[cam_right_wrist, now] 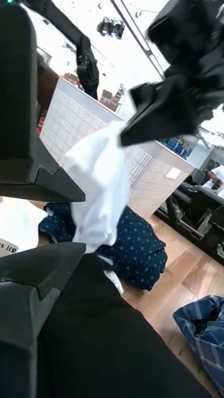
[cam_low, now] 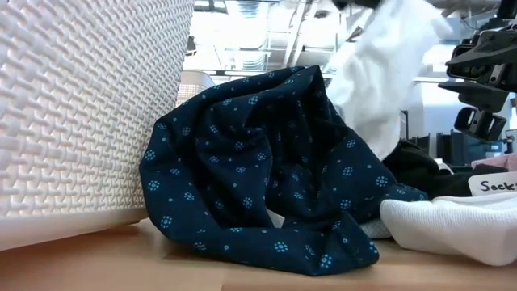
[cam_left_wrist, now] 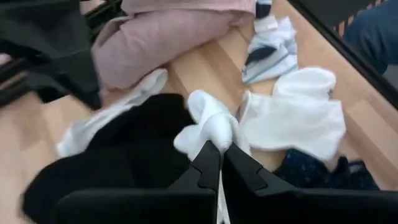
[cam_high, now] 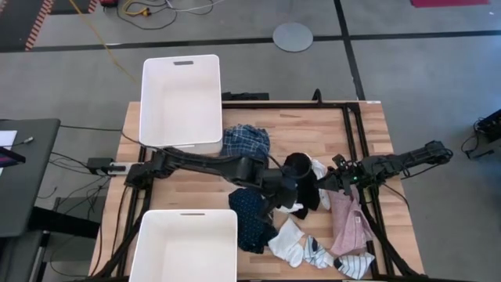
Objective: Sort clothes
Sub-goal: Put the middle white sock into the bottom white bin
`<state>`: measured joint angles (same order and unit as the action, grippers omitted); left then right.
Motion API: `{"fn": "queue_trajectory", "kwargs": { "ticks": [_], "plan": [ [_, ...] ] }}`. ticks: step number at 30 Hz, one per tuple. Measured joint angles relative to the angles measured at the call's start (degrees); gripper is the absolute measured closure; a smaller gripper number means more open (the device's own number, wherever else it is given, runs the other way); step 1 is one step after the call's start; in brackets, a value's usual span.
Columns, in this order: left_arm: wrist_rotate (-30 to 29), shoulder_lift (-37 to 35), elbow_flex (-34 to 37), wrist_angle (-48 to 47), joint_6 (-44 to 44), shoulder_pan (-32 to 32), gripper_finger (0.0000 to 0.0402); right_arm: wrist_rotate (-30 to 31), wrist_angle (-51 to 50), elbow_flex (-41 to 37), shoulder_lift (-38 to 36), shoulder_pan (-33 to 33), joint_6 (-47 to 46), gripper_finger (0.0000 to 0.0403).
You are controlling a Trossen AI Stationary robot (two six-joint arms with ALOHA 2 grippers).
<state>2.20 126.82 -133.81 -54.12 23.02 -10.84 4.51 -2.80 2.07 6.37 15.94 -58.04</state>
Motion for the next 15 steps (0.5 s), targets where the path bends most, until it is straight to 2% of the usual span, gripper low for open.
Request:
{"fn": "queue_trajectory", "kwargs": {
  "ticks": [15],
  "plan": [
    [-2.4,-16.0,-0.5,-1.8,1.2,0.9,0.0401,0.0,0.1,0.0,0.0,0.0,0.0,0.0271]
  ]
}}
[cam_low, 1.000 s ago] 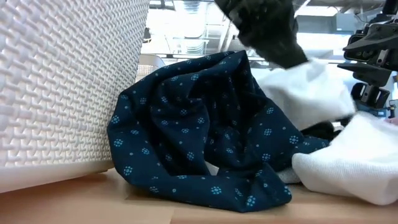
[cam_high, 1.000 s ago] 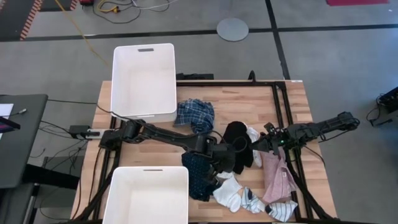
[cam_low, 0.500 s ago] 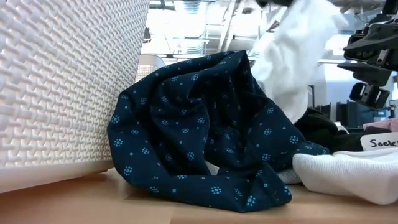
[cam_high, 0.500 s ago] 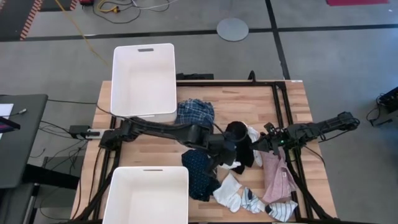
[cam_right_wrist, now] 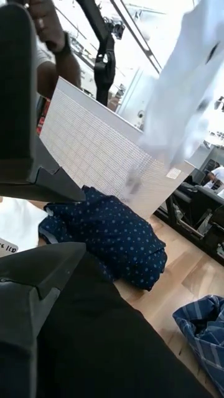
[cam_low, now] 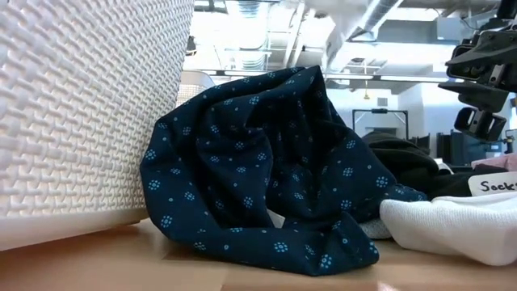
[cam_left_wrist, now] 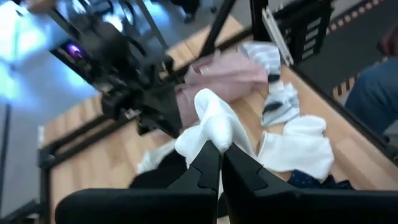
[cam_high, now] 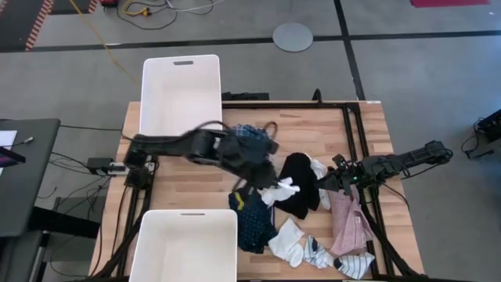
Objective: Sort clothes
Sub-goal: Put the middle white sock into the bottom white bin
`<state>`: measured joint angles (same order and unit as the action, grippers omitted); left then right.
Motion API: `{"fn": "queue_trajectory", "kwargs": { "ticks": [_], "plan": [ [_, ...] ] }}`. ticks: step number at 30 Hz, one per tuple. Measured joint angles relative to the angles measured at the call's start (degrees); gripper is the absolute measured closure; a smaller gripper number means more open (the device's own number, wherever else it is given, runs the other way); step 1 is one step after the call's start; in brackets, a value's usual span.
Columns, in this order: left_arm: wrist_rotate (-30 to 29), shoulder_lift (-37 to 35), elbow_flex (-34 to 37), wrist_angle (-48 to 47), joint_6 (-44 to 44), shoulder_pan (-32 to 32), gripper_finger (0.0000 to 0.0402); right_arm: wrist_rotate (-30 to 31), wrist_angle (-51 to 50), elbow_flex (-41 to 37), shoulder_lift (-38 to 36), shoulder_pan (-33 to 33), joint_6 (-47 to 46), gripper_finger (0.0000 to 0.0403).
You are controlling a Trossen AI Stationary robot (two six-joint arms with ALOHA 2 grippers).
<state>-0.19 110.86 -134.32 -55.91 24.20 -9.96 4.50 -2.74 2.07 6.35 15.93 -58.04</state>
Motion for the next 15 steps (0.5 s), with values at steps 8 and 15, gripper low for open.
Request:
{"fn": "queue_trajectory", "kwargs": {
  "ticks": [8,15],
  "plan": [
    [-1.9,-7.8,0.0,-4.8,-2.4,-0.6,0.0401,0.0,0.0,0.0,0.0,0.0,0.0,0.0271],
    [-2.0,-13.3,0.0,-11.9,-2.4,-3.2,0.0401,0.0,0.0,0.0,0.0,0.0,0.0,0.0271]
  ]
}}
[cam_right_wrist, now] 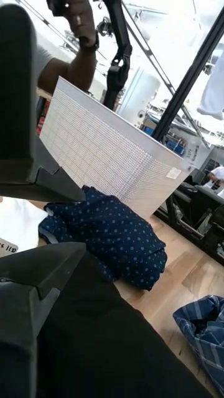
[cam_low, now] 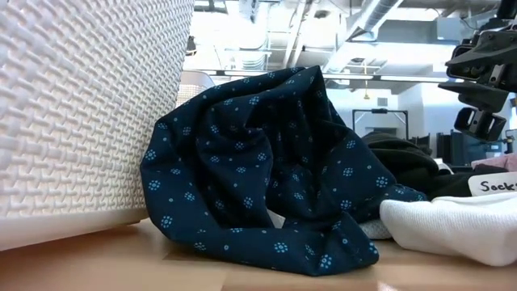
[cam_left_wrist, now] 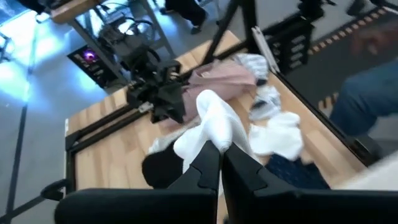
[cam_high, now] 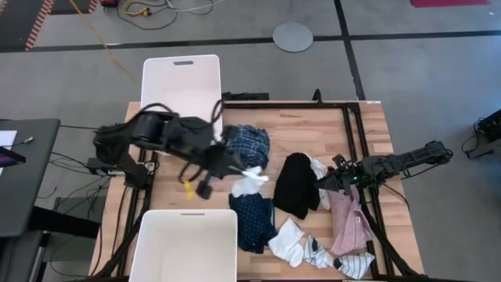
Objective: Sort clothes
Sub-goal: Put the middle white sock into the bottom white bin
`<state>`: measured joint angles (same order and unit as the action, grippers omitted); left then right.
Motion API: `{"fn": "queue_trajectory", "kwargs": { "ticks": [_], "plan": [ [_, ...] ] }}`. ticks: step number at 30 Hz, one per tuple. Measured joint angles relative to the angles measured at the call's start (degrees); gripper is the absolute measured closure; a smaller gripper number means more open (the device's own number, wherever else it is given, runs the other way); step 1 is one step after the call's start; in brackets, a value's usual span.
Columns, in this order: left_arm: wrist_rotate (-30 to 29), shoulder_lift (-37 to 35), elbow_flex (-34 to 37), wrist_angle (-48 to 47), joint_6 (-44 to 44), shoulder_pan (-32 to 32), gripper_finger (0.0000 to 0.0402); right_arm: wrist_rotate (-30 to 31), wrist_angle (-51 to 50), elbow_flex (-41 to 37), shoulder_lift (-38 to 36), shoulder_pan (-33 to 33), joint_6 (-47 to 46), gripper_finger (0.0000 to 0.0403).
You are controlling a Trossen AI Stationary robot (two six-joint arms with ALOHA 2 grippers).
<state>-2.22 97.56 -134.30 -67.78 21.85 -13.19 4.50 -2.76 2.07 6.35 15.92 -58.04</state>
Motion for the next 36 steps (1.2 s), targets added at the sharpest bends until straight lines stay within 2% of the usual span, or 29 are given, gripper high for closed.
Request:
{"fn": "queue_trajectory", "kwargs": {
  "ticks": [12,23,30,36],
  "plan": [
    [0.1,-6.7,0.0,-7.1,-3.5,-10.1,0.0401,0.0,0.0,0.0,0.0,0.0,0.0,0.0271],
    [-3.3,-8.0,0.0,-15.3,-16.1,-19.1,0.0401,0.0,0.0,0.0,0.0,0.0,0.0,0.0271],
    [-4.4,-7.4,1.1,-15.2,-21.4,-24.5,0.0401,0.0,0.2,0.0,0.0,0.0,-0.7,0.0271],
    [-7.0,-7.5,4.9,-14.2,-26.5,-28.7,0.0401,0.1,0.8,-0.1,0.0,-0.3,-1.9,0.0271]
  ]
}}
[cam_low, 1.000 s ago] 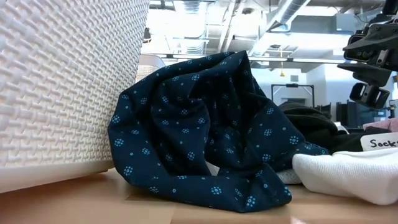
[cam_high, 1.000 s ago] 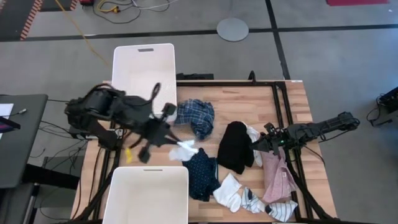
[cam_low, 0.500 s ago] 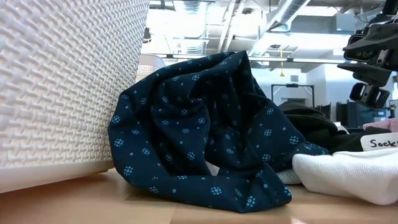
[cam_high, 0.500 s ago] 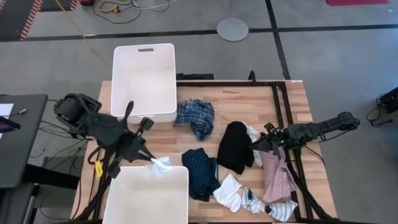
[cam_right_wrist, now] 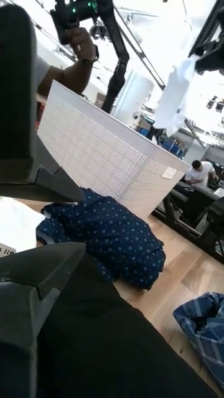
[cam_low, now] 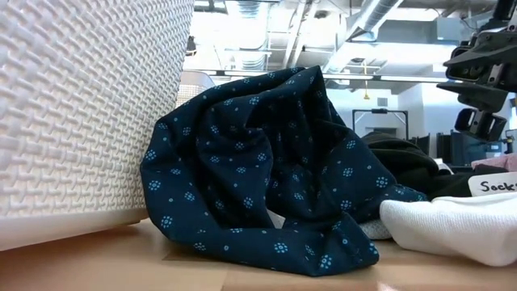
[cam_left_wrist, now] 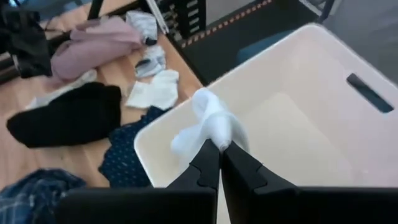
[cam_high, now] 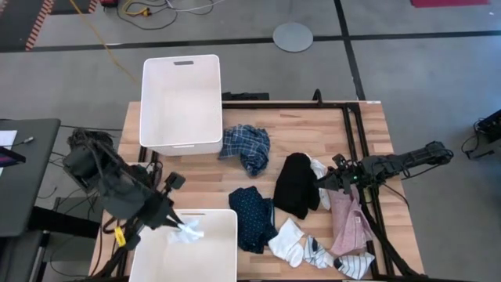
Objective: Sort clothes
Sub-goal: Put the middle white sock into the bottom white bin
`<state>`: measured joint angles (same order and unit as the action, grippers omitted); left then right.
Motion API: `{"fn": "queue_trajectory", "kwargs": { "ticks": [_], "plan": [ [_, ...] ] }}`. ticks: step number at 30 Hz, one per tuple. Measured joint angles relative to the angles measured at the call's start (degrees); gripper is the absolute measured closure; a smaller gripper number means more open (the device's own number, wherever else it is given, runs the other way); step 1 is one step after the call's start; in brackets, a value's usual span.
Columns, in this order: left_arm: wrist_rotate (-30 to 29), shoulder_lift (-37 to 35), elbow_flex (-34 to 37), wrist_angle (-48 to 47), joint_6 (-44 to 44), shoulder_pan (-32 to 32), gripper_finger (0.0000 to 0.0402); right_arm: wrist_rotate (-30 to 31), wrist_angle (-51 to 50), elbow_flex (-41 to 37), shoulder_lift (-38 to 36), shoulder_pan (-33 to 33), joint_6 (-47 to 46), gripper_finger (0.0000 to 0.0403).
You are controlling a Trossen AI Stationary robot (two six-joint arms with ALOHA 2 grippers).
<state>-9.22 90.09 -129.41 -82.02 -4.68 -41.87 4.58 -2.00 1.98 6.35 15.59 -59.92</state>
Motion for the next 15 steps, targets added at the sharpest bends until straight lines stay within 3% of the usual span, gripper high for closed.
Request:
{"fn": "queue_trajectory", "kwargs": {
  "ticks": [15],
  "plan": [
    [1.4,0.0,18.6,8.3,-9.2,-4.5,0.0401,0.0,0.1,0.0,0.0,0.0,0.4,0.0271]
  ]
}}
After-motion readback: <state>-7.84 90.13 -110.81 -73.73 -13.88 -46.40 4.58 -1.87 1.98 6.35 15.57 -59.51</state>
